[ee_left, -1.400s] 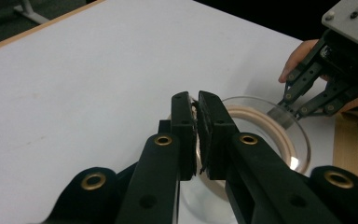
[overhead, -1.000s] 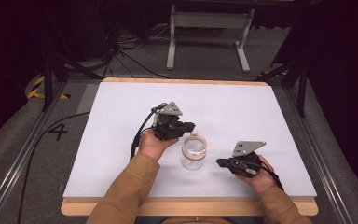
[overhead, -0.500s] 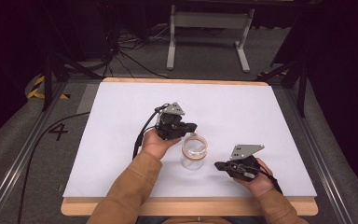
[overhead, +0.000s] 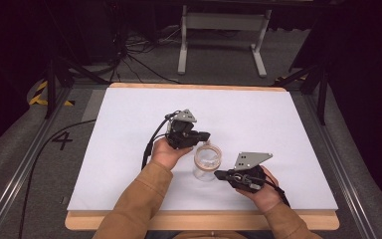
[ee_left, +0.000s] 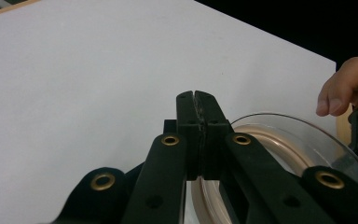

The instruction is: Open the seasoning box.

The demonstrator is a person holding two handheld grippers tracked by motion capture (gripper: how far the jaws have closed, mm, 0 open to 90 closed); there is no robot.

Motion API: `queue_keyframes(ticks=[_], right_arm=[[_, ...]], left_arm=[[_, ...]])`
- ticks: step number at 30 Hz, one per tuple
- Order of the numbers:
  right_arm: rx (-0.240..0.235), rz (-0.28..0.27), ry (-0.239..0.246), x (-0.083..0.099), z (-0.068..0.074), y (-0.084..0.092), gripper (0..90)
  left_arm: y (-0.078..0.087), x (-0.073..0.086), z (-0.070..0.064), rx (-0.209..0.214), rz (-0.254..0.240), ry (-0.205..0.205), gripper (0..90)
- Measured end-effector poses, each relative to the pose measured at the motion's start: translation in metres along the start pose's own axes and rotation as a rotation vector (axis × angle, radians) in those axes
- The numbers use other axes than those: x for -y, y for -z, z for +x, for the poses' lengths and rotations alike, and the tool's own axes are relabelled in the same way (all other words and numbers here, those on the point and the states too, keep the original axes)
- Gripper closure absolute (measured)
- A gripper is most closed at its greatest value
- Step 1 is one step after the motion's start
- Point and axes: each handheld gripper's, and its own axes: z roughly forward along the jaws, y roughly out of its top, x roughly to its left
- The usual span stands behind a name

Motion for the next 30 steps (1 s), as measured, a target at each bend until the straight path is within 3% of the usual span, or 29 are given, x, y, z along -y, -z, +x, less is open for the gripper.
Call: queue_keyframes(ticks=[11,12,20,23,30], right_arm=[[-0.008,-0.046,-0.008,-0.01,0.001,0.001,89.6],[-0.008,-0.046,-0.006,-0.01,0.001,0.001,89.6],[0.022,-0.094,-0.015,-0.012,0.0,0.005,89.6],[0.024,-0.102,-0.015,-0.013,-0.001,0.006,89.6],[0.015,-0.11,-0.006,-0.015,-0.003,0.006,89.6]], left_arm=[[-0.001,0.001,0.003,0.013,-0.009,0.013,89.4],[-0.001,0.001,0.003,0.016,-0.009,0.029,89.4],[-0.001,0.001,0.005,0.031,-0.014,0.046,87.3],[0.003,0.002,0.004,-0.004,-0.005,0.04,84.3],[0.019,0.006,0.005,-0.024,-0.01,0.041,81.5]])
